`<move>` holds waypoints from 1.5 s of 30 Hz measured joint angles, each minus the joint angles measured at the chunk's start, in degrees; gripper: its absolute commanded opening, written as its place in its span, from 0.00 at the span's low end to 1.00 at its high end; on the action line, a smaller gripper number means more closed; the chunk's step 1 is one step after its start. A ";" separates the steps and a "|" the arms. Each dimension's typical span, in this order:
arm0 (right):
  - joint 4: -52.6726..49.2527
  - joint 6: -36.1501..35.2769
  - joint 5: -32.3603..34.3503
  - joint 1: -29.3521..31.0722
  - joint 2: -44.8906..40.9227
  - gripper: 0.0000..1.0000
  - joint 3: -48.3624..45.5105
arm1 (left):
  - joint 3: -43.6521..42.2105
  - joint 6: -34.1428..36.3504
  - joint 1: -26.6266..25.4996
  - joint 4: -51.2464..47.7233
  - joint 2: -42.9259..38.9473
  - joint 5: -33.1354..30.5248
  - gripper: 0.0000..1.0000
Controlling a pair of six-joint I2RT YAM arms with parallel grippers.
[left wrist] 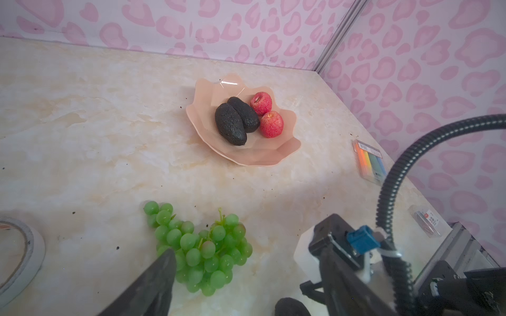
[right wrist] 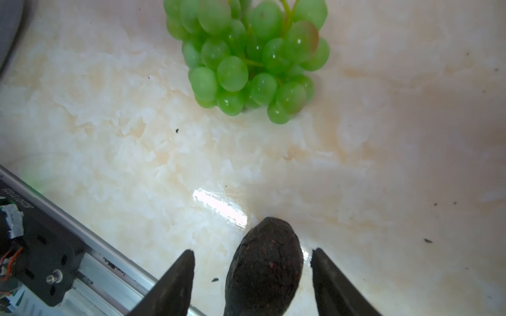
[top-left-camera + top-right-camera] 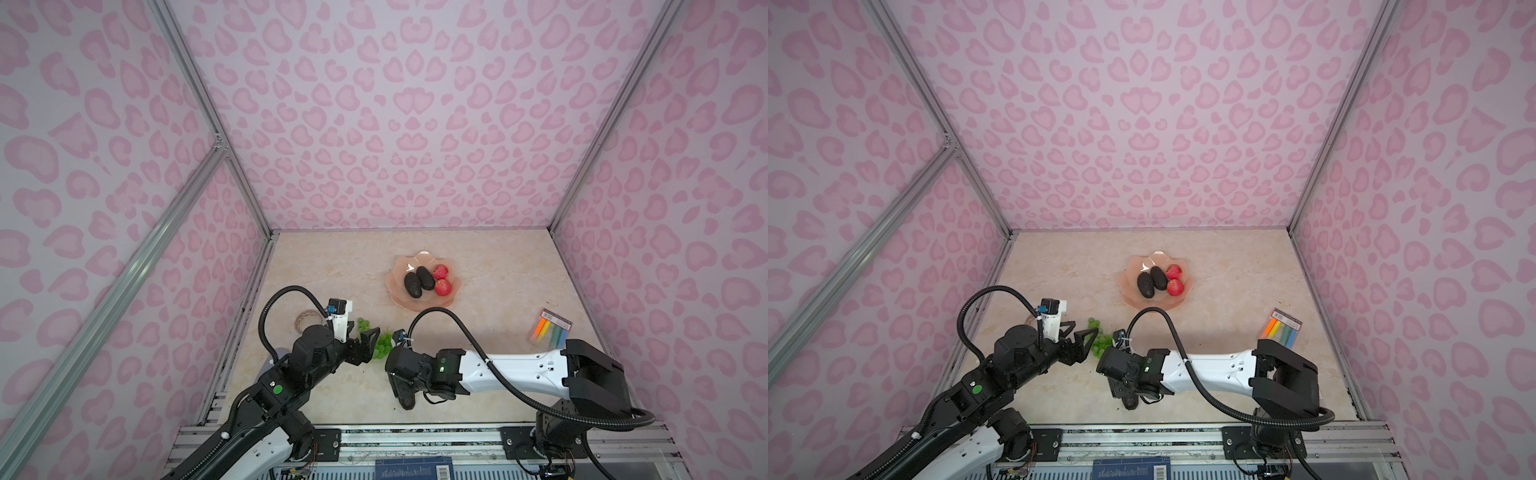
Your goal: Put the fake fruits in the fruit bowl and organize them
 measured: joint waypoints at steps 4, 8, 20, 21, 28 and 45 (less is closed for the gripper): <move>-0.35 2.34 -0.42 0.68 2.23 0.66 -0.74 | -0.11 -0.04 0.00 0.00 -1.01 0.02 0.83; -0.28 3.21 -0.55 0.90 4.59 0.57 -0.66 | -0.35 -0.22 0.00 -0.02 -1.55 0.02 0.83; -10.45 -10.16 8.61 -1.31 2.01 0.30 6.54 | -0.33 -0.20 0.00 0.00 -1.11 0.07 0.83; -11.80 -12.76 9.77 -2.25 1.49 0.30 7.39 | -0.31 -0.20 0.00 0.00 -1.11 0.07 0.83; -16.04 -32.72 13.38 -13.70 -1.14 0.30 12.52 | -0.26 -0.20 0.00 0.00 -1.36 1.14 0.83; -9.84 -59.14 11.19 -30.42 17.44 0.35 30.16 | 0.26 -0.22 0.00 -0.04 -1.92 1.92 0.83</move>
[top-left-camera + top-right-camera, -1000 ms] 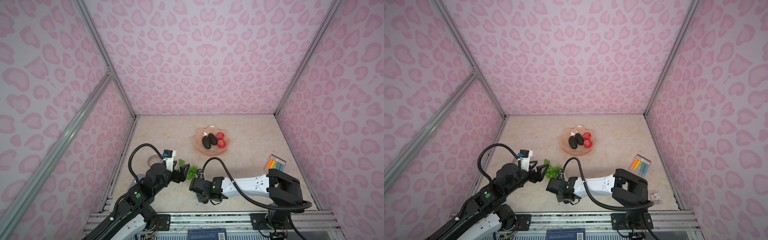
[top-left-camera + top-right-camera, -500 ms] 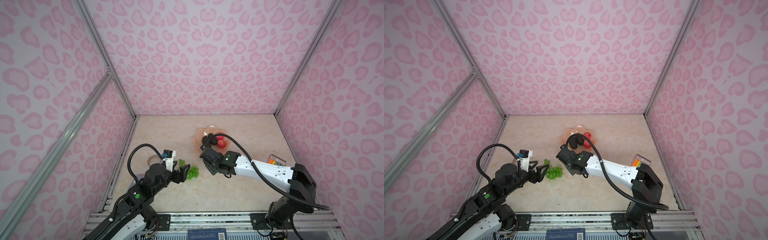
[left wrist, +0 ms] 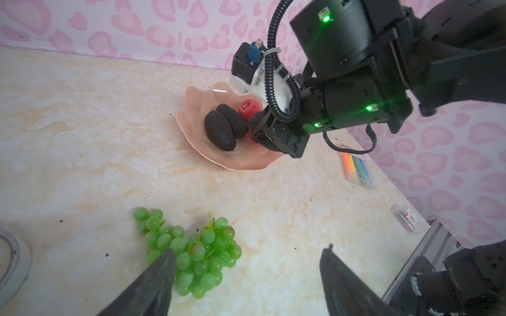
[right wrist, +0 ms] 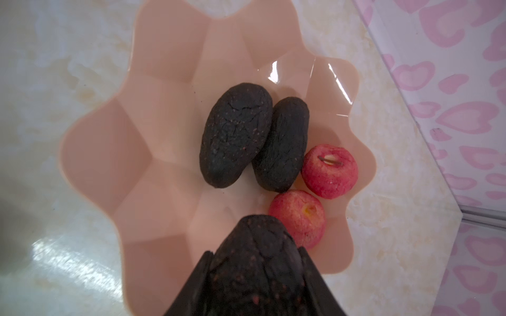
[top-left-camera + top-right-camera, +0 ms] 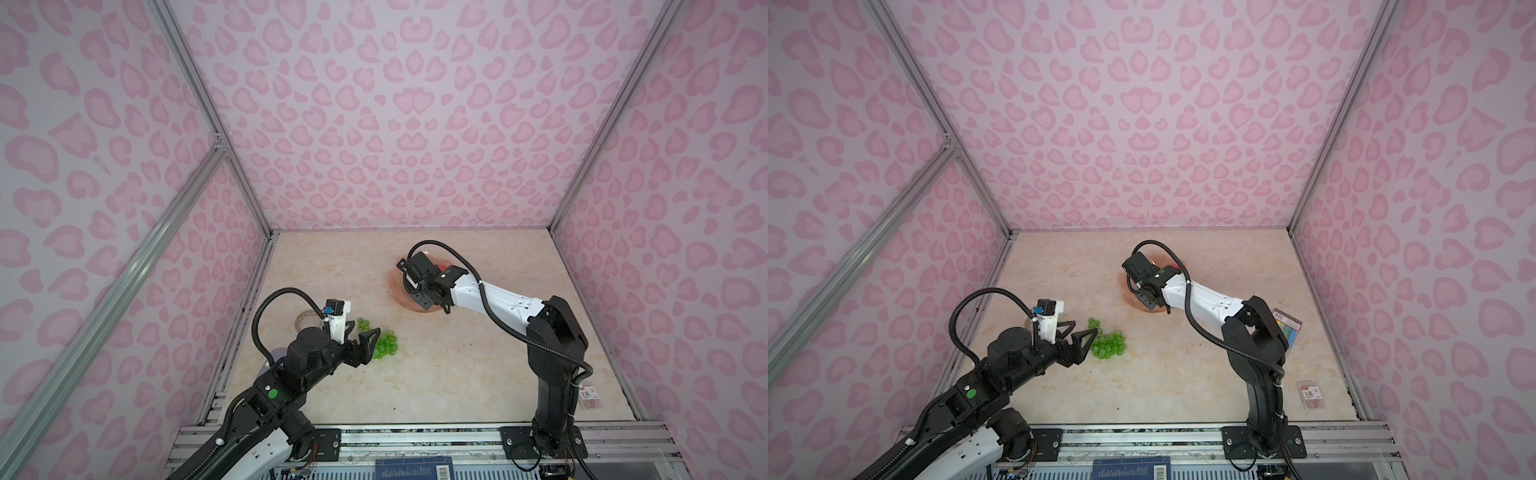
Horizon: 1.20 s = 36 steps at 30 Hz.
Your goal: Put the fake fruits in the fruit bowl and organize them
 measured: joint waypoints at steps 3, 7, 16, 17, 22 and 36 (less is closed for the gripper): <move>0.74 -1.99 -0.22 -0.57 3.45 0.40 1.49 | 0.15 0.02 0.00 -0.02 0.31 -0.02 0.83; 0.98 -3.32 -1.51 -1.18 7.08 0.52 2.84 | 0.28 0.02 0.00 -0.37 0.33 -0.04 0.83; 2.51 -2.21 -4.26 -2.12 4.94 0.70 1.42 | 0.59 0.04 0.00 -0.98 0.79 -0.09 0.83; 3.10 -2.03 -4.57 -2.32 3.65 0.71 0.92 | 0.59 0.07 0.00 -1.03 0.76 -0.09 0.83; 7.65 2.40 -8.68 -2.56 -4.68 0.73 -5.90 | 0.72 0.20 0.00 -1.14 0.72 -0.31 0.83; 21.86 13.70 -26.69 10.16 -15.28 0.81 -27.96 | 0.72 0.22 0.00 -1.40 -0.20 -0.46 0.83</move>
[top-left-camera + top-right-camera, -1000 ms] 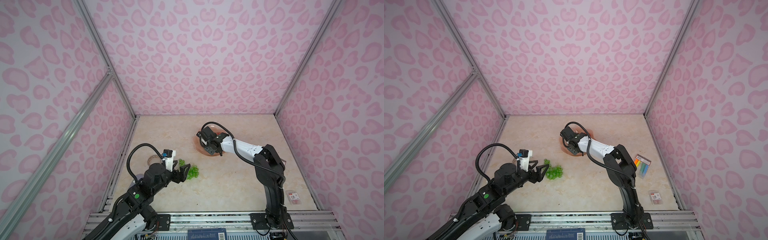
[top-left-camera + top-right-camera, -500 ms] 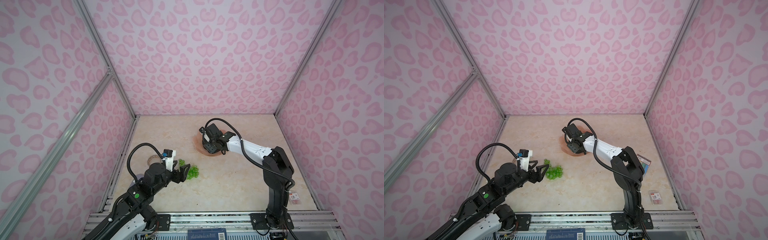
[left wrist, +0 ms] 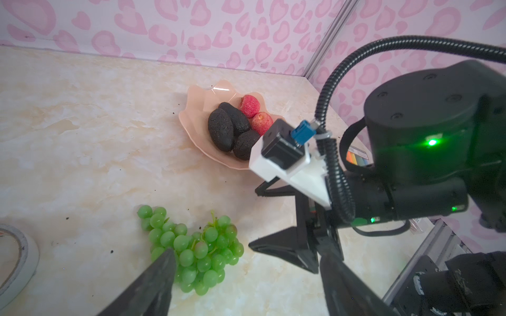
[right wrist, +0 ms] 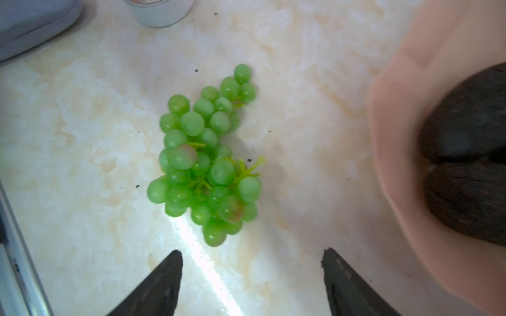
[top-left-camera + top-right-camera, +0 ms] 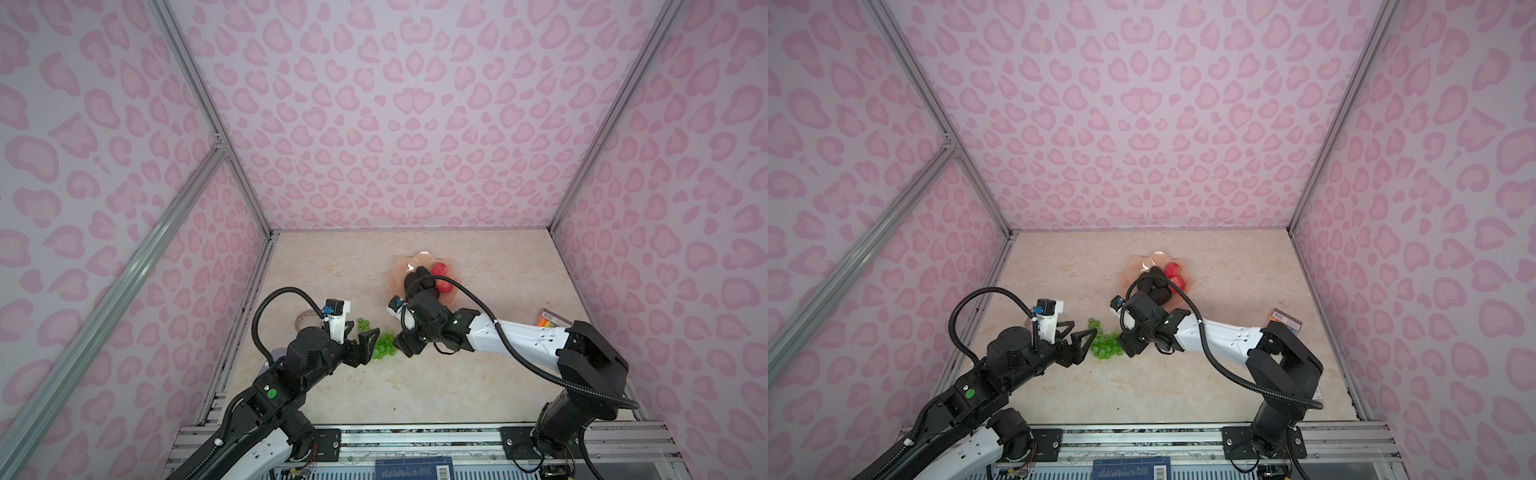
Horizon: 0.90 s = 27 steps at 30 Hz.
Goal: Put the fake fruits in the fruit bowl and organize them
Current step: 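Reach the right gripper to the green grape bunch and grasp it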
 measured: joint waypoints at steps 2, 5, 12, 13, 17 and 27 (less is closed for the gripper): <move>0.31 -0.04 0.26 0.76 2.16 0.82 0.92 | 0.00 0.00 0.00 -0.02 0.00 0.00 0.83; 0.44 -1.36 0.09 1.33 5.31 0.82 3.13 | 0.00 0.00 0.00 -0.22 -0.39 0.02 0.83; 0.31 -5.42 -1.01 1.49 13.14 0.82 11.87 | -0.15 -0.22 0.00 -0.39 -2.84 0.00 0.83; 0.28 -5.86 -1.31 1.46 13.84 0.82 12.59 | -0.15 -0.22 0.00 -0.50 -2.91 0.00 0.83; -0.13 -7.17 -3.37 1.36 16.87 0.81 15.37 | -0.26 -0.24 0.00 -0.59 -2.97 -0.02 0.83; -0.13 -5.79 -7.72 0.94 13.11 0.81 12.55 | -0.26 -0.22 0.00 -0.59 -2.82 -0.24 0.83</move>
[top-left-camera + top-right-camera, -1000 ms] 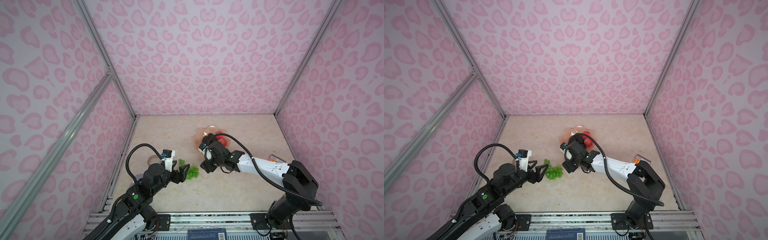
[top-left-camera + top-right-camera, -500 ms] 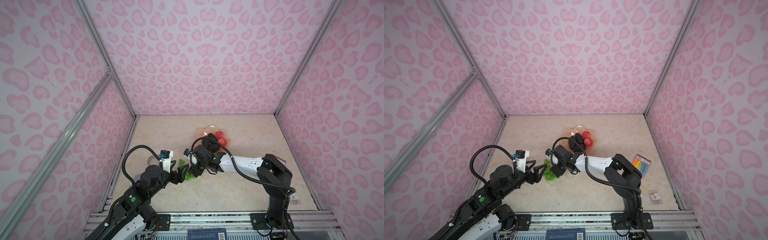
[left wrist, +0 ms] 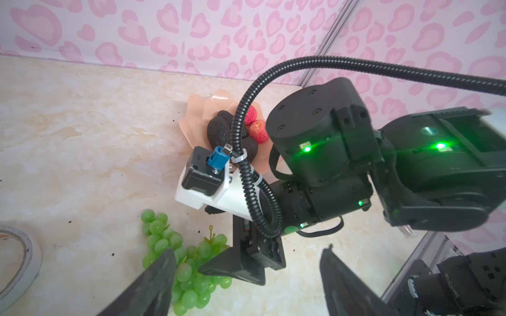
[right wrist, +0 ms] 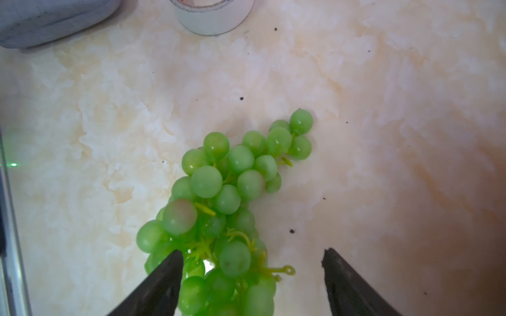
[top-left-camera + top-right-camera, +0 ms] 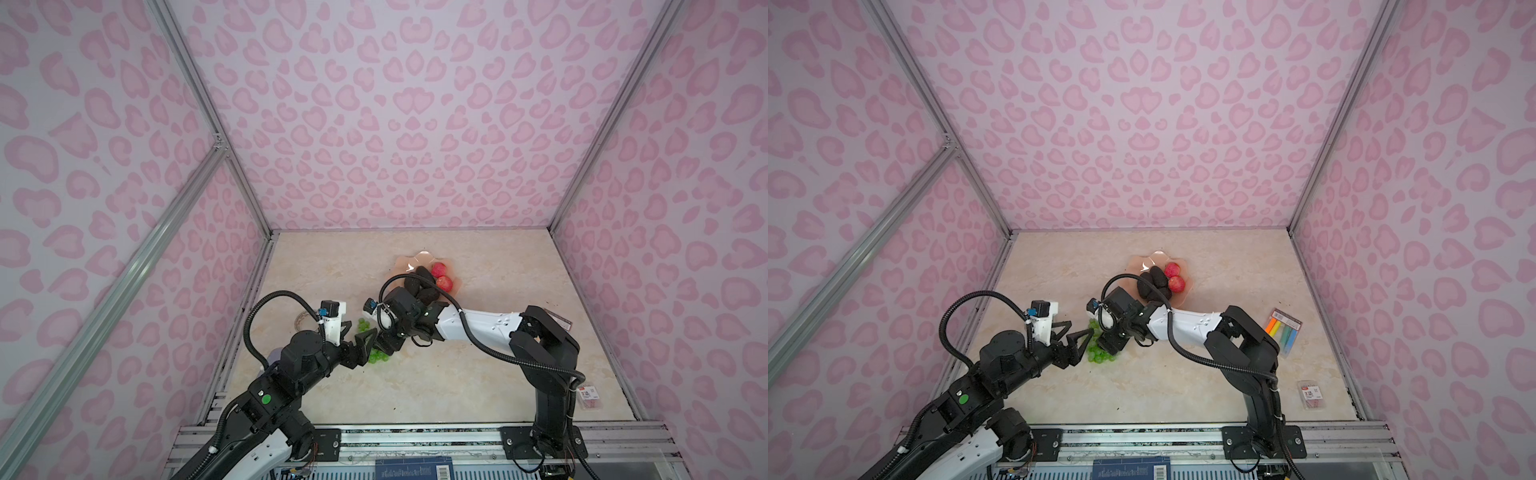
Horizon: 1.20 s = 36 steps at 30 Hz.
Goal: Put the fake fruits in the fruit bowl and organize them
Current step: 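Reach the right gripper to the green grape bunch and grasp it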
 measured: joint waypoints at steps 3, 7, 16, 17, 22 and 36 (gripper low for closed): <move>0.42 0.90 -0.24 0.50 -1.33 0.82 -0.87 | 0.00 0.00 0.00 0.00 0.13 0.00 0.83; 0.48 2.14 -0.85 1.68 -0.76 0.82 -1.38 | 0.00 0.00 0.00 0.00 0.07 0.00 0.83; 0.42 4.57 0.28 3.74 7.02 0.81 4.37 | 0.00 0.00 0.00 -0.02 -0.17 -0.20 0.83; 0.44 4.90 0.55 3.89 7.76 0.81 4.92 | 0.00 0.00 0.00 -0.02 -0.24 -0.20 0.83; 0.92 6.78 0.81 3.98 10.32 0.73 5.92 | 0.00 0.02 0.00 -0.02 -0.57 -0.37 0.83; 7.58 14.91 0.72 3.82 7.28 0.28 0.02 | 0.00 0.02 0.00 0.02 -0.83 -0.42 0.83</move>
